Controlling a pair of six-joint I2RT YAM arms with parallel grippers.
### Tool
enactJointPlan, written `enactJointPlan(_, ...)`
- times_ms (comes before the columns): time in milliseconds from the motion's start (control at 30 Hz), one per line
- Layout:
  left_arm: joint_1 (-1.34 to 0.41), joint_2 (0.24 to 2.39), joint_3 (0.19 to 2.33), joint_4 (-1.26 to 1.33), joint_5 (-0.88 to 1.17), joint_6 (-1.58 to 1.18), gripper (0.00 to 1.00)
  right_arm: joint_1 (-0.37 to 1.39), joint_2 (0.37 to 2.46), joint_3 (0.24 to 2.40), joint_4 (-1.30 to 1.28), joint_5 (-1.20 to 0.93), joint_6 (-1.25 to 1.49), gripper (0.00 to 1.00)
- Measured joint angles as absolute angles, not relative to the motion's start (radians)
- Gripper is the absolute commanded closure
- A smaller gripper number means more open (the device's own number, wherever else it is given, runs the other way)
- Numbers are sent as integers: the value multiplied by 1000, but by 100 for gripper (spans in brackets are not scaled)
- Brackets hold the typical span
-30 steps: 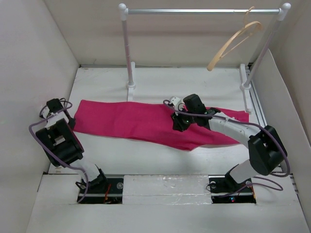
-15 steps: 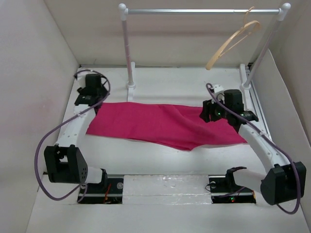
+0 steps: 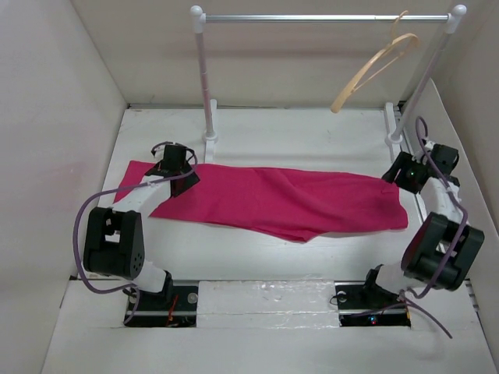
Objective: Place the trousers on the hanger
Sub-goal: Fold the trousers
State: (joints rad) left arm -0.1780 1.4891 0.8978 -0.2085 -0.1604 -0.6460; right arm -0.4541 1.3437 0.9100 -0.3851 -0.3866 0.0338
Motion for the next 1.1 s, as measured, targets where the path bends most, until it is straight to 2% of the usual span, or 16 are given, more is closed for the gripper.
enactJointPlan(267, -107, 1488, 863, -133, -184, -707, 53, -533, 1698, 1183, -349, -337, 1, 35)
enactJointPlan(533, -106, 1511, 882, -85, -196, -717, 55, -525, 1862, 1296, -392, -300, -87, 46)
enactJointPlan(767, -11, 1589, 899, -66, -180, -720, 57, -471, 1872, 1298, -411, -196, -134, 46)
enactJointPlan(967, 21, 1606, 900, -61, -164, -720, 58, -410, 1775, 1224, -410, -118, -134, 44)
enactJointPlan(1100, 18, 1618, 908, -48, -154, -719, 60, -397, 1745, 1221, -394, -96, -136, 51)
